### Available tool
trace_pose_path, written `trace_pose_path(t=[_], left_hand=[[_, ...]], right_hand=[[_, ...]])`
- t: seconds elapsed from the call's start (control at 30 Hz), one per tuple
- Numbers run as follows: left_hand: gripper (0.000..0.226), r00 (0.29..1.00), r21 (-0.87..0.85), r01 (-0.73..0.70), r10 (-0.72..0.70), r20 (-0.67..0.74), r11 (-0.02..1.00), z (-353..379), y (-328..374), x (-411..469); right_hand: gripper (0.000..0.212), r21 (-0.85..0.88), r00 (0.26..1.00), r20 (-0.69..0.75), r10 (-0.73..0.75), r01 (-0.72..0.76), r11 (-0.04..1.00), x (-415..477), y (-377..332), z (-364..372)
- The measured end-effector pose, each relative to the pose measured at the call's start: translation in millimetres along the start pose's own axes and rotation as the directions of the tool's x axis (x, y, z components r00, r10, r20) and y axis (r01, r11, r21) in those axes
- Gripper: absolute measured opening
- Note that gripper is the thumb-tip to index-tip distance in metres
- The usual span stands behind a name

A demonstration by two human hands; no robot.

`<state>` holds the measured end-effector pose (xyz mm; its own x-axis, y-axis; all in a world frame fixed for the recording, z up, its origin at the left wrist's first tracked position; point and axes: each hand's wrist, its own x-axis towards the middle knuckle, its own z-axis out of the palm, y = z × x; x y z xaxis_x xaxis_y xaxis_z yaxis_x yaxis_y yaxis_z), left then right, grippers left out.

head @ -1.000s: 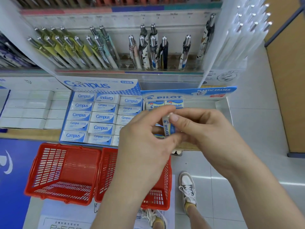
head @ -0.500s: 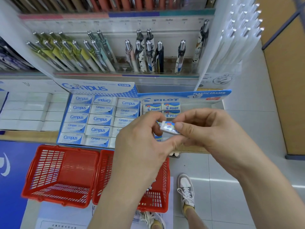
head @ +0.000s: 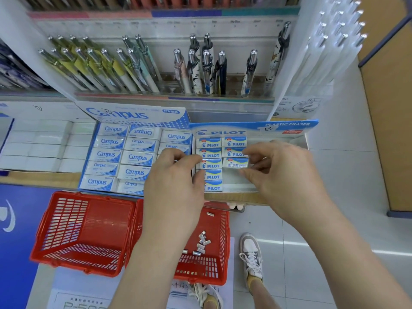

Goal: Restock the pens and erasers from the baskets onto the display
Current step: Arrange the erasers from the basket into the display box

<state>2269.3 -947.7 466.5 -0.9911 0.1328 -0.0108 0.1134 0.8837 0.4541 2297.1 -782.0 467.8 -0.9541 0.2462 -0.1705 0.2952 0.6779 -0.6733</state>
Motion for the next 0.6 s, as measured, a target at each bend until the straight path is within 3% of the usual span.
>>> trace_pose_path(t=[0.23,0.6], left_hand=[[0.026,1.0,0.016,-0.005,0.005,0.002,1.0,-0.9,-0.3,2.2],[0.023,1.0,-0.005,-0.021,0.021,-0.009,1.0,0.6,-2.0,3.4]], right_hand=[[0.022,-0.008,0.995,-0.086,-0.045,0.044,0.999,-0.2,3.8,9.5],[0.023,-0.077,0.993,-0.068,-0.093,0.088,0.993,1.8,2.7,10.8]])
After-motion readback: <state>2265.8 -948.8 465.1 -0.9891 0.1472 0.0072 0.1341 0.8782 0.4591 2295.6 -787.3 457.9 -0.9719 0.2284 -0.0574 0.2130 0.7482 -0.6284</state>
